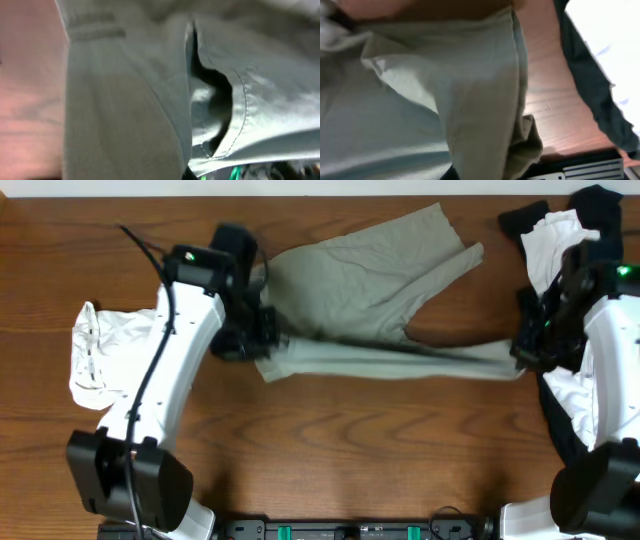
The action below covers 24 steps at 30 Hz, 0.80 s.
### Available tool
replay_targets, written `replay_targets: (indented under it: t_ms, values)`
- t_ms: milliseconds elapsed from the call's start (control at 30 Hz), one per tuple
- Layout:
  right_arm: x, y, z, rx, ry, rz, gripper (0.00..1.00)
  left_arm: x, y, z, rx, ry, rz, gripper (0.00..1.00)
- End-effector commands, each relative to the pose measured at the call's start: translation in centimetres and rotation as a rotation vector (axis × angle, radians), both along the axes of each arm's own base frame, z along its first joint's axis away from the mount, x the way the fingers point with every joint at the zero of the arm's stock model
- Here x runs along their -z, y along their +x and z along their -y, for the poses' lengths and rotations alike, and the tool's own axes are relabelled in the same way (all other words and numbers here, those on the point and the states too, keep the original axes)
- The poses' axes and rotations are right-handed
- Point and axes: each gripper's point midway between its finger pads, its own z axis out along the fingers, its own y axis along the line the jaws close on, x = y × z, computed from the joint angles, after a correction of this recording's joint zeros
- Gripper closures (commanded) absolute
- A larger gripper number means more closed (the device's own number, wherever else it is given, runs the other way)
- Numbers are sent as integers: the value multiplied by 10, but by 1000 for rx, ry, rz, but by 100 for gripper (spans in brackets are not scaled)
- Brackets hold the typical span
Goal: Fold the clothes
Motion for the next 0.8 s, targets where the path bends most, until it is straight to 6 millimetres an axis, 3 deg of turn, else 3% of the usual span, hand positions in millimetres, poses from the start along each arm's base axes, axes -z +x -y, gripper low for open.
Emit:
replay_targets:
  t_ms: [0,133,300,533,767]
  values:
    - [15,-11,18,8,-78,-35,99,16,-29,9,23,-52,-112,94]
    - [21,-12,18,8,-78,-34,99,25,-61,22,62,-71,-228,94]
    - [17,-8,20,9,-88,-4,99,19,-94,30,147,-23,-288,94]
    - [-10,-10,25,16,-140,102,99,-3,-116,-3,73,241,-202,94]
    - [-39,-29,22,35,-158,173,99,-36,-129,-9,15,182,-47,94]
